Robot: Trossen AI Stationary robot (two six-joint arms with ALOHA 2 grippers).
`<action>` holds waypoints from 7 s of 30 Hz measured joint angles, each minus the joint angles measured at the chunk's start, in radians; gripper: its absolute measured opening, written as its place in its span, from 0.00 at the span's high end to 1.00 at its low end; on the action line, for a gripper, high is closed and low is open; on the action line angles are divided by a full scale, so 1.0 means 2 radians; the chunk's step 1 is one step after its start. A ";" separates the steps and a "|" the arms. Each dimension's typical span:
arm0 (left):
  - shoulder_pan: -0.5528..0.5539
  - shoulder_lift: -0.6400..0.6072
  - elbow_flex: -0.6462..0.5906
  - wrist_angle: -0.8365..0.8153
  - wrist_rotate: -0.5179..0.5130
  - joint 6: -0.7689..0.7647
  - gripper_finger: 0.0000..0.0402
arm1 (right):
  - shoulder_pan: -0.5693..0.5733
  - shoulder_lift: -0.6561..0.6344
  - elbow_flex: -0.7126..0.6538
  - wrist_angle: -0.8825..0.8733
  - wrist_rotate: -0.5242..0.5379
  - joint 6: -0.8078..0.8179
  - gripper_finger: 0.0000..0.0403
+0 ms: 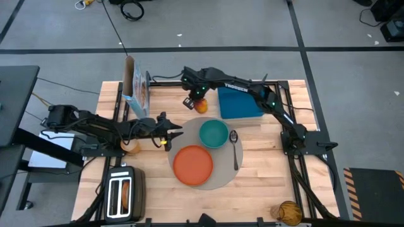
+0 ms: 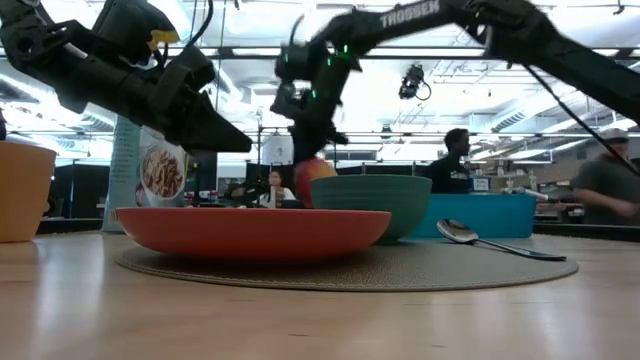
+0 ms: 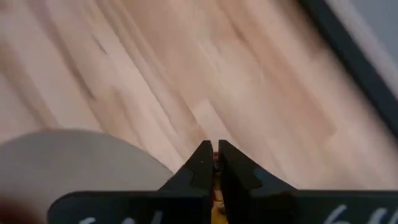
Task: Arrange a breakfast setting
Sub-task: Put the apple on top left of the round table mat, then adjust the blue bowl position
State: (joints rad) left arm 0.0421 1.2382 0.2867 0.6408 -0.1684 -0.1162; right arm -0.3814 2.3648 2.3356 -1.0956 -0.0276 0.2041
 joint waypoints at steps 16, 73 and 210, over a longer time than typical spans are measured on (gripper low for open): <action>-0.086 -0.140 0.000 -0.104 0.001 0.017 0.67 | 0.115 -0.024 -0.065 0.177 0.050 -0.042 0.95; -0.154 -0.243 0.000 -0.216 0.000 0.025 0.67 | 0.174 -0.113 -0.396 0.551 0.183 -0.021 0.95; -0.183 -0.200 0.000 -0.150 0.004 0.038 0.67 | 0.125 -0.321 -0.534 0.299 0.195 -0.111 0.65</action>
State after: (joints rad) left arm -0.3232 0.8379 0.2871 0.3417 -0.1596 -0.0402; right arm -0.1307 1.7235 1.2674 -0.4970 0.3617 -0.0189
